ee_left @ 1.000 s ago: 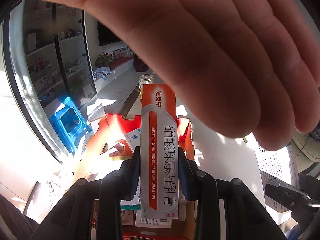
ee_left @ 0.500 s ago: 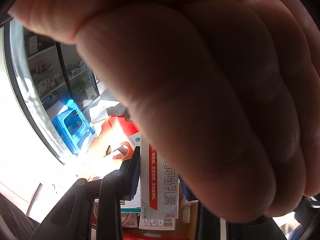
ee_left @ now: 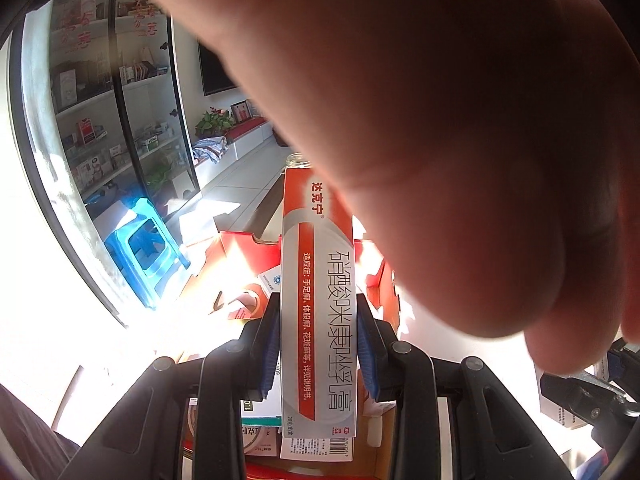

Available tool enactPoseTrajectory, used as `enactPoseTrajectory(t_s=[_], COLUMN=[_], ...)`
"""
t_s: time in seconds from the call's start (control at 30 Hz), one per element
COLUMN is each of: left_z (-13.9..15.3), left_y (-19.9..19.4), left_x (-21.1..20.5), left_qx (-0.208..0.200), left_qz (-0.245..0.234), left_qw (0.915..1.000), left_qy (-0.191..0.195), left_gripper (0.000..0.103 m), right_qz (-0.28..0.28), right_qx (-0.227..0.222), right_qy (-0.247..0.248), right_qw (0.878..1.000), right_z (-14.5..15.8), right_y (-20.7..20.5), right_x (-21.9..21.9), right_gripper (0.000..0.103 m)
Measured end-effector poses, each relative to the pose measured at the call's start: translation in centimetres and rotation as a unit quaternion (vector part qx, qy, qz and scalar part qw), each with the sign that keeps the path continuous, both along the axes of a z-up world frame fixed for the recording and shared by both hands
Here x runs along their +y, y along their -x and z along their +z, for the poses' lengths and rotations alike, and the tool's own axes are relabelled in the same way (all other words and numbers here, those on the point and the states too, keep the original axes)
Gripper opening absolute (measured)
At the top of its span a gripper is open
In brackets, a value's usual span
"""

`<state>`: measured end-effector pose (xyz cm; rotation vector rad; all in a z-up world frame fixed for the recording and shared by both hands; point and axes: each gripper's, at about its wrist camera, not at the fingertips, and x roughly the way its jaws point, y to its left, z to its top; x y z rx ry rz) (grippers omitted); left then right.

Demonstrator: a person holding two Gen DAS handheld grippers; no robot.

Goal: Organize objects
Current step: 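Carry the cream box and teal-white box toward the red tray with both grippers, then hold both boxes above the red tray with both grippers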

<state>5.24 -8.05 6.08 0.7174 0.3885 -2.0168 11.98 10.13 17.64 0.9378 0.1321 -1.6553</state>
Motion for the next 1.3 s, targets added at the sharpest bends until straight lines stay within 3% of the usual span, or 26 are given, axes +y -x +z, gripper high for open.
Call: enactPoseTrajectory(t_s=[0.9,1.03,1.3], left_z=[-0.1,0.0,-0.2], left_y=[-0.7,-1.0,-1.3], left_x=[0.6,0.7,0.6], left_qx=[0.001,0.005,0.009], left_qz=[0.0,0.002,0.006], left_qw=[1.0,1.0,0.9999], left_qy=[0.002,0.003,0.001], left_gripper=[0.035,0.035,0.036], right_qz=[-0.006,-0.023,-0.038], right_qx=[0.014,0.04,0.179], right_qy=[-0.016,-0.028,-0.047], right_qw=[1.0,0.999,0.982], right_z=[0.6,1.5,3.6], right_y=[-0.6,-0.6,-3.3], right_x=[-0.6,-1.4,-3.7], right_gripper=[0.063,0.063,0.063])
